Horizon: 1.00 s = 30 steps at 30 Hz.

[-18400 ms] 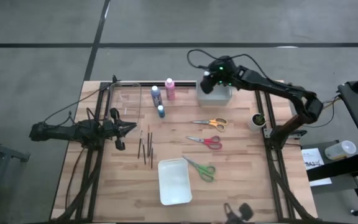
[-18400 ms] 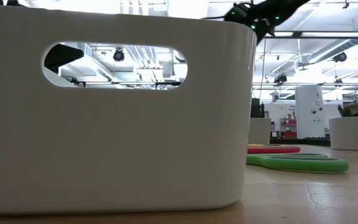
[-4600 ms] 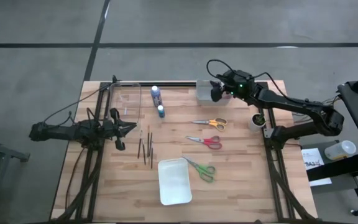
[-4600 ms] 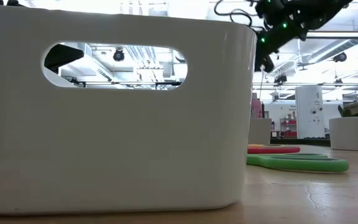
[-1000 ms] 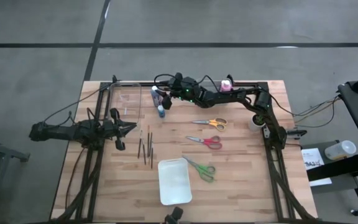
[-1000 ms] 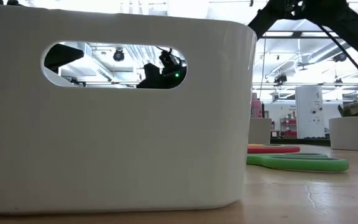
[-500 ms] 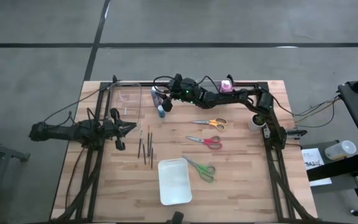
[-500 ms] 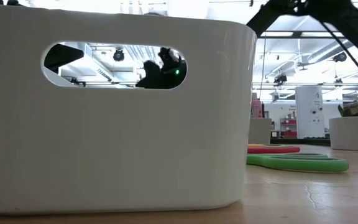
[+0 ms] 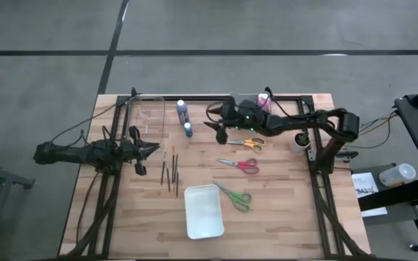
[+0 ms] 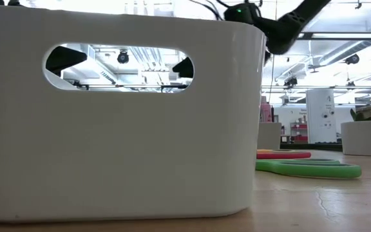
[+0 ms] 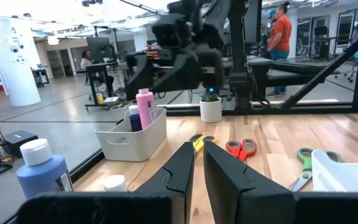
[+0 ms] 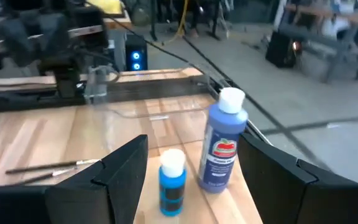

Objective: Pick & Place Paint Supplies
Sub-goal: Put the small blue paint bottle into the gray bin

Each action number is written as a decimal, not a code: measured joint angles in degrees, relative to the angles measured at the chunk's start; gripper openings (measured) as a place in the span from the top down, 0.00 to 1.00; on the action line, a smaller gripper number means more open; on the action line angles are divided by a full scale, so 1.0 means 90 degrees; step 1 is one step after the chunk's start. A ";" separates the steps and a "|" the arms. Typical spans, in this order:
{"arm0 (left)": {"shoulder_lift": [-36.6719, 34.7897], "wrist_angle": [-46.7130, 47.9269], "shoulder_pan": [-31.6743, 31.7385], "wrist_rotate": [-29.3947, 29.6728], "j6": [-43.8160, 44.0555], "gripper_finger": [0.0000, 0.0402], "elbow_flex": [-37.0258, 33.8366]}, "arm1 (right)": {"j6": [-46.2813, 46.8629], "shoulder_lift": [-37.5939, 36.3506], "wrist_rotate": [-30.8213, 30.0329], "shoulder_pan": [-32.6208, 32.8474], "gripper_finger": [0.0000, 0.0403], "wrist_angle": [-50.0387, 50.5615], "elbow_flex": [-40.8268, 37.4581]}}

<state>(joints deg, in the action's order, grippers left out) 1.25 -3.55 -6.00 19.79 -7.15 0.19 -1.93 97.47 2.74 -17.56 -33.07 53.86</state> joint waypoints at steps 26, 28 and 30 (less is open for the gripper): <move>0.0011 -0.0002 0.0000 0.0010 0.0001 0.88 0.0000 | 0.0198 0.2852 -0.0504 0.0357 0.39 -0.1495 0.1685; 0.0011 0.0000 0.0000 0.0010 0.0001 0.88 0.0000 | 0.0196 0.2943 -0.0595 0.0354 0.39 -0.1493 0.1777; 0.0011 0.0000 0.0000 0.0010 -0.0001 0.88 0.0000 | 0.0159 0.3026 -0.0768 0.0354 0.39 -0.1463 0.1838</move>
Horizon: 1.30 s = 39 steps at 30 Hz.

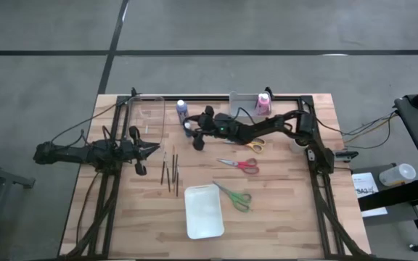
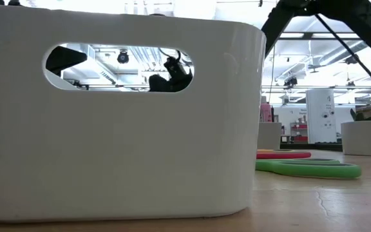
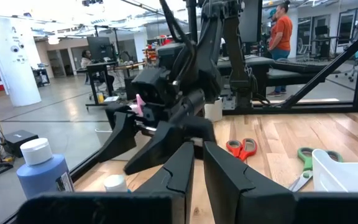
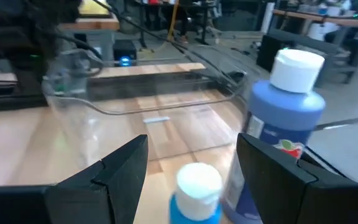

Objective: Pick & Place Paint Supplies
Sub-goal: Put the small blue paint bottle into the gray bin

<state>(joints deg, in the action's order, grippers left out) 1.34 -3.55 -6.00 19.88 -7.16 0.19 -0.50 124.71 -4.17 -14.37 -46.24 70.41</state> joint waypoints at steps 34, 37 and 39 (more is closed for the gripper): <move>0.0000 0.0000 0.0000 0.0000 0.0002 0.88 0.0000 | 0.0153 0.0357 -0.0096 -0.0068 0.39 0.1472 0.0800; 0.0000 0.0000 0.0000 0.0000 0.0000 0.88 0.0000 | 0.0153 0.0357 -0.0096 -0.0070 0.39 0.1455 0.0800; 0.0000 -0.0002 0.0000 0.0000 0.0000 0.88 0.0000 | 0.0153 0.0357 -0.0096 -0.0070 0.39 0.1455 0.0800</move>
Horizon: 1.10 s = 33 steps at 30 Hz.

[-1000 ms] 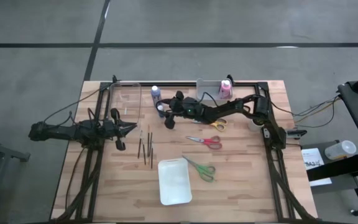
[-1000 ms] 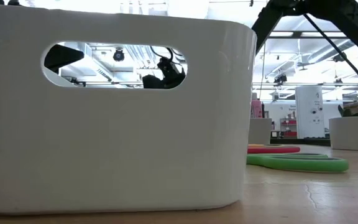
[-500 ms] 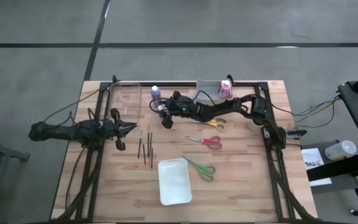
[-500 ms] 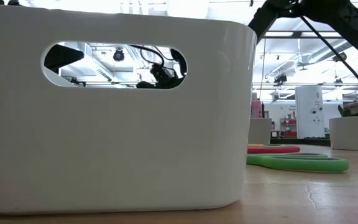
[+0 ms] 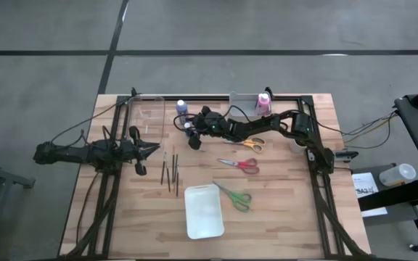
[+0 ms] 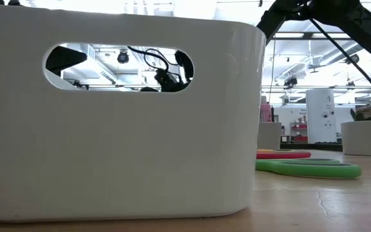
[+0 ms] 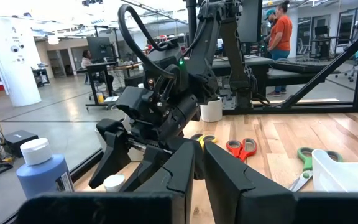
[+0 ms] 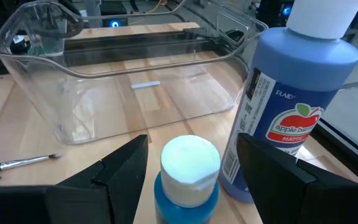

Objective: Pick & Place Paint Supplies
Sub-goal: Put the small blue paint bottle into the gray bin

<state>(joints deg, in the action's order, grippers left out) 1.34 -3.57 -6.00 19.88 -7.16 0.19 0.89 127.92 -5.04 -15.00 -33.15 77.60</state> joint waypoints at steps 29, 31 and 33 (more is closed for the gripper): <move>0.0000 0.0002 0.0000 0.0000 0.0000 0.88 0.0000 | 0.0070 -0.0089 -0.0017 -0.0001 0.72 0.0221 -0.0004; 0.0000 0.0001 -0.0002 -0.0002 0.0000 0.88 0.0000 | 0.0073 -0.0222 -0.0098 0.0000 0.72 0.0367 -0.0023; 0.0000 0.0002 0.0000 0.0000 0.0000 0.88 0.0000 | 0.0067 -0.0426 -0.0247 0.0000 0.72 0.0520 -0.0038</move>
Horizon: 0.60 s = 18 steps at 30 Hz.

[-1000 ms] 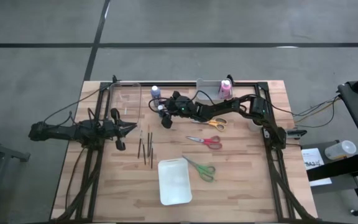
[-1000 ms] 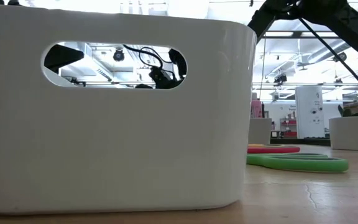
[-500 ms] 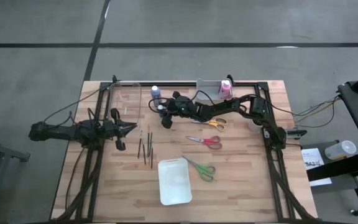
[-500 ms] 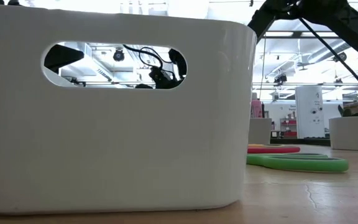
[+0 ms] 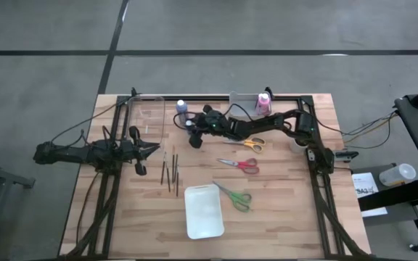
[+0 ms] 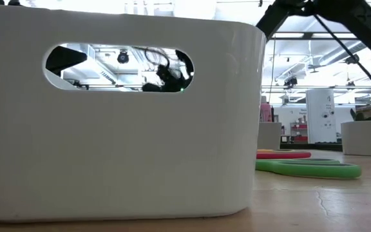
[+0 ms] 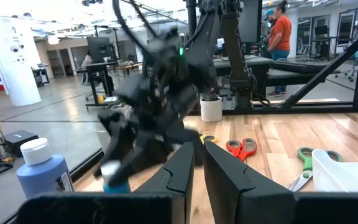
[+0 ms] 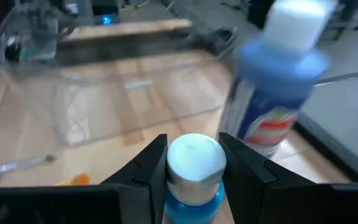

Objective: Pick & Place Paint Supplies
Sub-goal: Put the small blue paint bottle into the gray bin

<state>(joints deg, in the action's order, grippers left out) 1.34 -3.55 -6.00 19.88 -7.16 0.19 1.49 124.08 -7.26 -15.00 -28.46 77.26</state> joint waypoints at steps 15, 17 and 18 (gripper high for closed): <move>0.0016 -0.0005 -0.0001 -0.0004 0.0002 0.88 0.0000 | 0.0063 -0.2333 -0.1721 -0.0354 0.72 0.0330 -0.1582; 0.0040 0.0001 -0.0002 -0.0015 0.0000 0.88 0.0000 | 0.0017 -0.2676 -0.2056 -0.0400 0.72 0.0314 -0.1902; 0.0045 -0.0004 0.0000 -0.0010 0.0001 0.88 0.0000 | 0.0022 -0.2861 -0.2177 -0.0430 0.72 0.0289 -0.2066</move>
<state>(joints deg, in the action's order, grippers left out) 1.75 -3.59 -6.00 19.78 -7.15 0.19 1.68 98.33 -26.85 -18.88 -25.86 58.67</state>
